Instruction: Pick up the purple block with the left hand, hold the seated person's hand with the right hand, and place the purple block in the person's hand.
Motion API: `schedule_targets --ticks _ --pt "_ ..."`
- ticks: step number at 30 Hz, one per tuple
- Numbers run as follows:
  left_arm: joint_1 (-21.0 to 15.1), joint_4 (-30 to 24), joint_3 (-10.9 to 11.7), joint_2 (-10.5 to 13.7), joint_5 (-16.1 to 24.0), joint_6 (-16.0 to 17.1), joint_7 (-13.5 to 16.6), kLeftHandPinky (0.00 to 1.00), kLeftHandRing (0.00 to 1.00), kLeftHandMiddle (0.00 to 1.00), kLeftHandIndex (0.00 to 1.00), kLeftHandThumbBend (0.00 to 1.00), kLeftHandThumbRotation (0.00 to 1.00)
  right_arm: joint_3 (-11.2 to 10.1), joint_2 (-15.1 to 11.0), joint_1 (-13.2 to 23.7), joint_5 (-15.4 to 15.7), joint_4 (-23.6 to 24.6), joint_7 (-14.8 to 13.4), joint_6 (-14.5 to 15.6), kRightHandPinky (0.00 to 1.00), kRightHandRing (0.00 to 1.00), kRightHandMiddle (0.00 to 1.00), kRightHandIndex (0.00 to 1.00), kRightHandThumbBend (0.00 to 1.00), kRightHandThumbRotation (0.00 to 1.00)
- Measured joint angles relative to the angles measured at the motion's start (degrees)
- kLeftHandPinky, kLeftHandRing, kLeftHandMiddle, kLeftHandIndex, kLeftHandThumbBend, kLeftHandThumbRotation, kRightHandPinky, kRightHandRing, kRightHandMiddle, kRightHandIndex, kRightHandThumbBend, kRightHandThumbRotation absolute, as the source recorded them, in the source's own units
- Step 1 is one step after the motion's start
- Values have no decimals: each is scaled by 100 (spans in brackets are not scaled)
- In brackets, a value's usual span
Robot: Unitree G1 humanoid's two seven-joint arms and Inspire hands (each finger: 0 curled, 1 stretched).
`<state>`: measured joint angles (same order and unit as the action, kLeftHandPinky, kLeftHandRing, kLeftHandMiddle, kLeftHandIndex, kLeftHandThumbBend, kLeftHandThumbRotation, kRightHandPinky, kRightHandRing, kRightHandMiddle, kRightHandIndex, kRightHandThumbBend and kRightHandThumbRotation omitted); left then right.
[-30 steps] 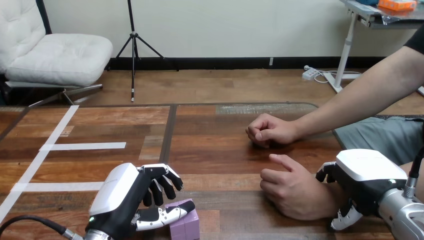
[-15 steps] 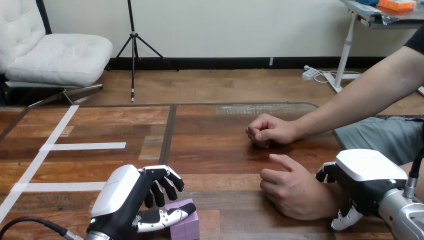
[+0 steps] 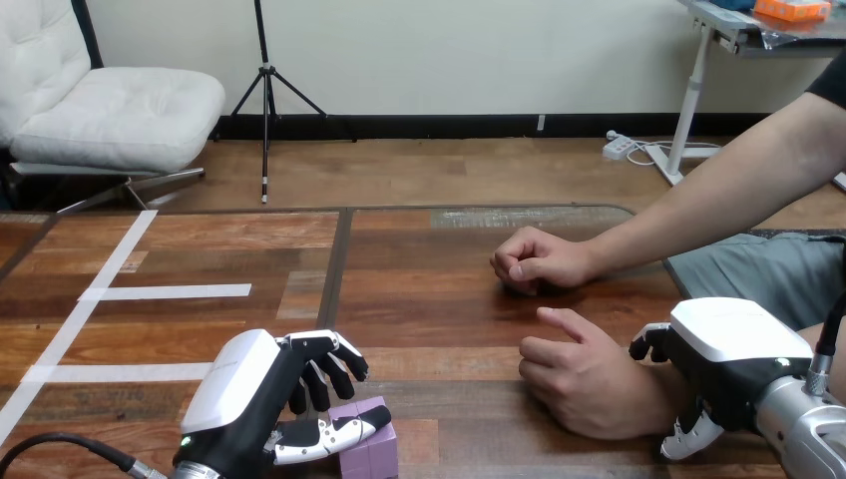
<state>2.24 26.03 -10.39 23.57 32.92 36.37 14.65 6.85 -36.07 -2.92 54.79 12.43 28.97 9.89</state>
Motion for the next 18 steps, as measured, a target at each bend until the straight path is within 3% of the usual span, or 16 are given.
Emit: schedule_targets --ticks 9,18 --pt "-4 0 -20 22 130 -15 -57 45 57 62 64 72 49 0 -1 -1 0 0 -112 -56 79 79 80 79 80 8" --pt "-10 -13 -36 40 133 -183 -345 53 65 69 70 80 57 0 -2 -1 0 0 -117 -59 80 80 81 79 79 8"
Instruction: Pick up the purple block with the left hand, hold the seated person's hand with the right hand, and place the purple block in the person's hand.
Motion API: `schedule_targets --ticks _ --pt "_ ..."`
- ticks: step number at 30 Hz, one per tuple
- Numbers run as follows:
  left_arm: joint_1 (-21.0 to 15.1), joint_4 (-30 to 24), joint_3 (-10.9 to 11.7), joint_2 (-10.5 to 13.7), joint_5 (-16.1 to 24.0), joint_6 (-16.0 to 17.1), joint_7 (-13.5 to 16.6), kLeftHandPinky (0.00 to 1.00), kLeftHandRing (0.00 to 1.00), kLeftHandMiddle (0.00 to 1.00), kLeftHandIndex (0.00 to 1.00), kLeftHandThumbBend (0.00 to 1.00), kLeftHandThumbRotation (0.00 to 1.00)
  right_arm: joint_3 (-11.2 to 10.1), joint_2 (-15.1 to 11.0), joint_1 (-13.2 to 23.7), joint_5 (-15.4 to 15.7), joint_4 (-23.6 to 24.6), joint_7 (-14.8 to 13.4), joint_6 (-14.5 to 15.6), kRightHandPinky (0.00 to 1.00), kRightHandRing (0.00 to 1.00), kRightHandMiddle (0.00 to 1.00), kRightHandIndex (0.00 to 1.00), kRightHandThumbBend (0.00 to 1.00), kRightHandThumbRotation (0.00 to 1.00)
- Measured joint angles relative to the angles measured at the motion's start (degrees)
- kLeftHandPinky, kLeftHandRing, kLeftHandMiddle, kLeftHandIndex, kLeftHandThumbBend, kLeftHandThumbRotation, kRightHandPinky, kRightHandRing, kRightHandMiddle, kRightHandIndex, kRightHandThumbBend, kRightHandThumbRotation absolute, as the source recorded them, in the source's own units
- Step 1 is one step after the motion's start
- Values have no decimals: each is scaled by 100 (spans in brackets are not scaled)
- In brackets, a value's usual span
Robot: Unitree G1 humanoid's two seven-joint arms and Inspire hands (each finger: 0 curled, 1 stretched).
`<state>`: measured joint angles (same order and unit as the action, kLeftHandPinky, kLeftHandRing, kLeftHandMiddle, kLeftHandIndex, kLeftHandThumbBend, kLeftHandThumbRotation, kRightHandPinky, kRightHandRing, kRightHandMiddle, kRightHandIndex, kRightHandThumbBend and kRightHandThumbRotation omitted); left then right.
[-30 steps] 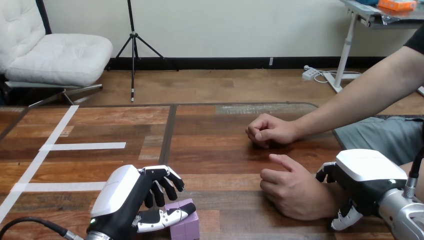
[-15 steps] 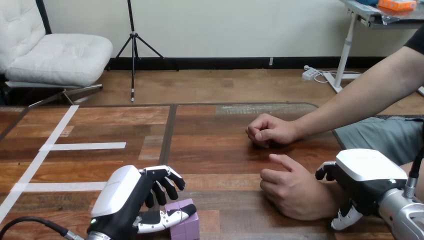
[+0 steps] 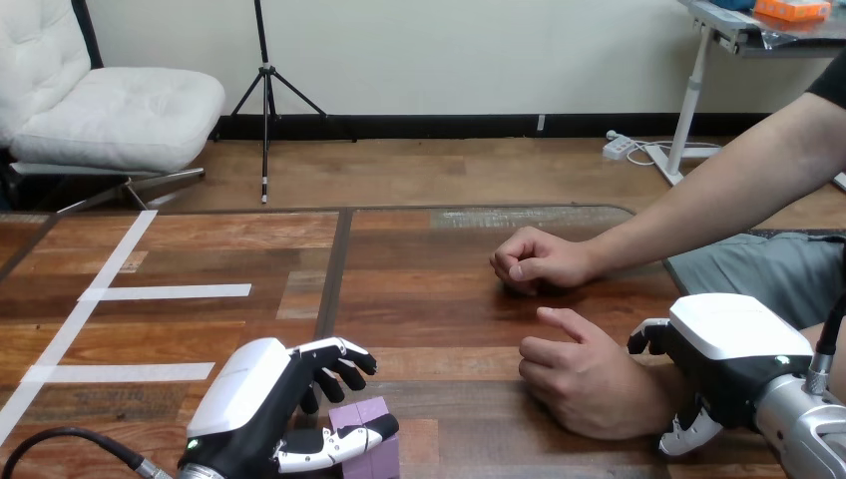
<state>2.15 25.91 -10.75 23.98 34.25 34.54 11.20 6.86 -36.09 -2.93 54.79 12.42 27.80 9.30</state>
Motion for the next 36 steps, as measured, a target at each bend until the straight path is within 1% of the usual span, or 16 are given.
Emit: schedule_targets --ticks 6,14,18,24,36 --pt "-1 -106 -5 46 26 -175 -232 56 69 74 76 86 61 0 -8 0 0 0 0 -14 80 80 81 80 80 9" --pt "-45 -325 -7 117 49 -463 -602 61 75 81 83 92 63 0 -11 0 0 0 -1 -17 80 80 81 80 80 9" --pt "-89 -454 -22 169 112 -616 -786 63 77 83 84 94 62 0 -12 0 -6 0 -8 -37 80 80 81 80 80 9" --pt "-141 -617 -30 220 192 -753 -935 62 75 81 83 94 60 0 -13 0 -10 0 -8 -43 80 80 81 80 79 10" --pt "-199 -840 -55 222 220 -989 -1141 55 69 74 76 88 55 0 -14 0 -10 0 -12 -47 80 80 81 79 79 9"
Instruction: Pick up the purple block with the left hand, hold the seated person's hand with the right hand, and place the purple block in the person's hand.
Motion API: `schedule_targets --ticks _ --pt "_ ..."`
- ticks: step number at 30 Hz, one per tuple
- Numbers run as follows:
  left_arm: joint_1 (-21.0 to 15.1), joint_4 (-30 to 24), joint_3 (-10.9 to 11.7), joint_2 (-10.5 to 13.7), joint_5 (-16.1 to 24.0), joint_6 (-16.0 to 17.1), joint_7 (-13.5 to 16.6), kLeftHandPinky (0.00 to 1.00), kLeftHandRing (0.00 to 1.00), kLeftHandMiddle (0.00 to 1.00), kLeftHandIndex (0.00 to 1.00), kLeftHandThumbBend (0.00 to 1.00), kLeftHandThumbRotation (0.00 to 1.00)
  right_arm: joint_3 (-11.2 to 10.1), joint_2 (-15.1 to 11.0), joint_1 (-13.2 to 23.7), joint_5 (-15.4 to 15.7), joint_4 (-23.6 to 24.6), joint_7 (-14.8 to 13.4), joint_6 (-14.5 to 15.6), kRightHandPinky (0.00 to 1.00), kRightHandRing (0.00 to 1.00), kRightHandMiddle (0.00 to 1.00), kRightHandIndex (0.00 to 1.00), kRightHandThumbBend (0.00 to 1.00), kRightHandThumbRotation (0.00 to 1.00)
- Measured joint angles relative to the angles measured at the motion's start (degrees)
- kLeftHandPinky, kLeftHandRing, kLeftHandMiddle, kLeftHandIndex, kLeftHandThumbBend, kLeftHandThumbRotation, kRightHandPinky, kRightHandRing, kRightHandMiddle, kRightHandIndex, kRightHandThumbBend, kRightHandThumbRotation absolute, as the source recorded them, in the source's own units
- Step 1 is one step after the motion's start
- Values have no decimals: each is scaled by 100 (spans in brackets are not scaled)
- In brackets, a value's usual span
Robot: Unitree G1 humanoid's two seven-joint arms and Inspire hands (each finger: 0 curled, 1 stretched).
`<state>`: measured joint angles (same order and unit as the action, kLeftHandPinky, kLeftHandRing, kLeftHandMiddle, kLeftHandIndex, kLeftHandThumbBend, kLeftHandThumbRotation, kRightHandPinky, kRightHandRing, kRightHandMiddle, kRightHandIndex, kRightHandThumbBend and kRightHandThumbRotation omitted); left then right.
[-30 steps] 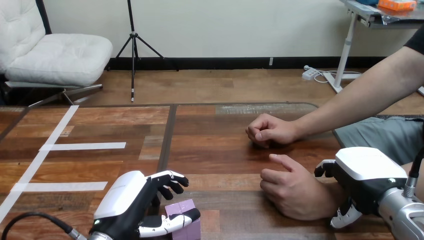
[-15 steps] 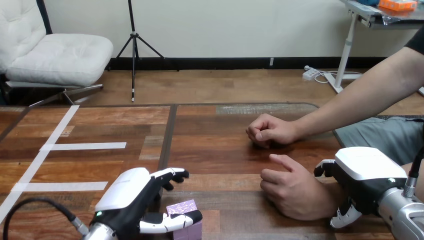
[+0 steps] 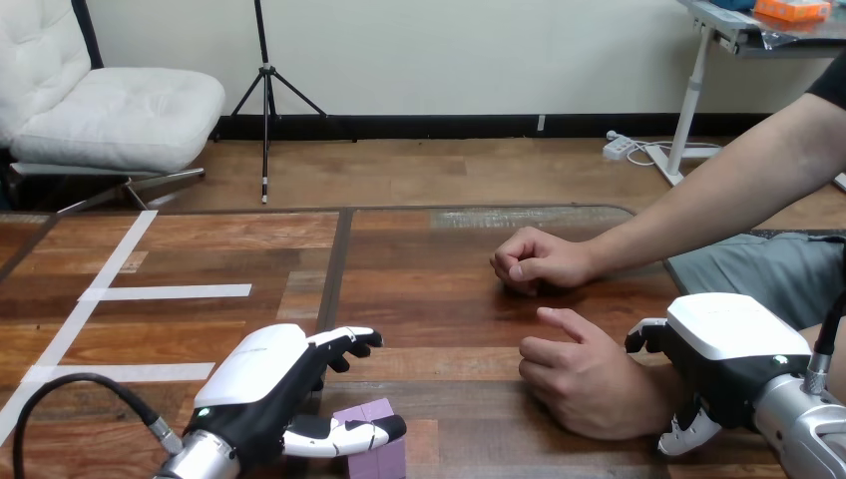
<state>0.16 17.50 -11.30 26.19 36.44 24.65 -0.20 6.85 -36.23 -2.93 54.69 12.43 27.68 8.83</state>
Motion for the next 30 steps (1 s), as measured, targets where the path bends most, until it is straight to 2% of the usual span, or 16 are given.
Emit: schedule_targets --ticks 11,30 --pt "-32 -176 -64 0 0 -223 -175 51 66 71 74 90 58 0 0 0 0 0 -1 -1 79 79 80 79 79 9" --pt "-26 -181 -138 9 91 -260 -53 49 66 72 74 86 65 0 0 0 -19 0 -34 2 80 80 80 78 80 8"
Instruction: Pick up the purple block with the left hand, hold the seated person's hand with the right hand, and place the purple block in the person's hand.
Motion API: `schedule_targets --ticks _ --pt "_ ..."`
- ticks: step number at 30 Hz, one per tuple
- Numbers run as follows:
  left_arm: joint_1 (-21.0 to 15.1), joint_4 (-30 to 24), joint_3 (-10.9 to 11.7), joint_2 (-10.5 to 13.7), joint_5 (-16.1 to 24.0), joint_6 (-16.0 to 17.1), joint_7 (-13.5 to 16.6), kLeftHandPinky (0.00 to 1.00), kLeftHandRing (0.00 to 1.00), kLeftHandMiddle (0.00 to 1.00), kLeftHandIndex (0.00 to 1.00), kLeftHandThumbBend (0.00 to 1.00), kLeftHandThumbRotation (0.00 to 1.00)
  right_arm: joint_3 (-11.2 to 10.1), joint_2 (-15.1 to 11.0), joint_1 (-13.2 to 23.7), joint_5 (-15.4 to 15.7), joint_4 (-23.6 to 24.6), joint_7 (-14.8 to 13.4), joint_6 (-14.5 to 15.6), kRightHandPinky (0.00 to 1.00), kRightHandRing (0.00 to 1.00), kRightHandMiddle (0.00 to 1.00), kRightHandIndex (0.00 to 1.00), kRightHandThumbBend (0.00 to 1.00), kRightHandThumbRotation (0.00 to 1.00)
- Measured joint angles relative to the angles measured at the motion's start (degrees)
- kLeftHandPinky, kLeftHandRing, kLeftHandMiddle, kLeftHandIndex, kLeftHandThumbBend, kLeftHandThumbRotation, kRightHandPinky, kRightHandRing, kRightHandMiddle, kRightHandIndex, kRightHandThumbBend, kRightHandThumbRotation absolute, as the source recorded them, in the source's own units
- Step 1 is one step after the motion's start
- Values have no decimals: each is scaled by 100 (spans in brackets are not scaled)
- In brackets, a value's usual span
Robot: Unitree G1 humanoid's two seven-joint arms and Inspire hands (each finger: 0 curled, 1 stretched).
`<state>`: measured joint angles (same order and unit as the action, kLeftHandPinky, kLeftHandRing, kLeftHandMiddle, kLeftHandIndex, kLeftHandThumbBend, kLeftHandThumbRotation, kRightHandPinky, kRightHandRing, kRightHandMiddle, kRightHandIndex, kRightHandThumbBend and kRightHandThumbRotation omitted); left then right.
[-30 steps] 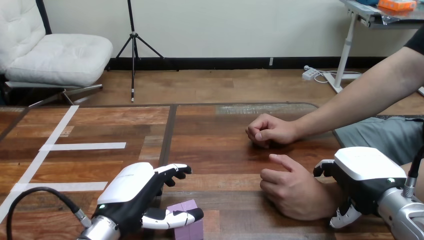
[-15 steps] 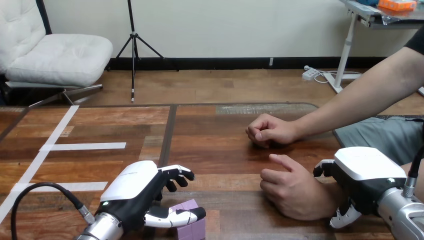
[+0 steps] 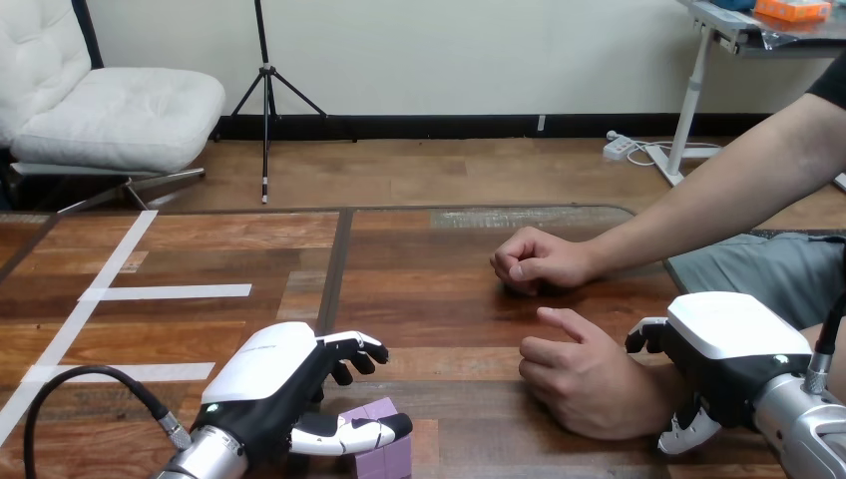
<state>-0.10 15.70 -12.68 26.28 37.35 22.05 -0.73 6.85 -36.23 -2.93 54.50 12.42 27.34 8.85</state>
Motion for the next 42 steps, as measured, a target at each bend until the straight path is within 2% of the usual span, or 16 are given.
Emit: schedule_targets --ticks 12,23,39,42 --pt "16 4 -6 5 107 -29 95 43 63 71 74 84 64 0 0 0 -16 0 -37 -9 80 80 80 79 79 8" --pt "17 6 -7 5 132 -28 152 45 64 71 75 81 65 0 0 0 -24 0 -42 -17 80 80 80 79 78 8" --pt "41 89 -43 17 183 54 431 42 60 69 76 79 68 0 0 0 -26 -1 -98 -18 79 79 80 79 79 8" --pt "46 101 -51 24 201 69 478 45 63 71 77 79 69 0 0 0 -27 -1 -101 -18 79 79 80 79 79 8"
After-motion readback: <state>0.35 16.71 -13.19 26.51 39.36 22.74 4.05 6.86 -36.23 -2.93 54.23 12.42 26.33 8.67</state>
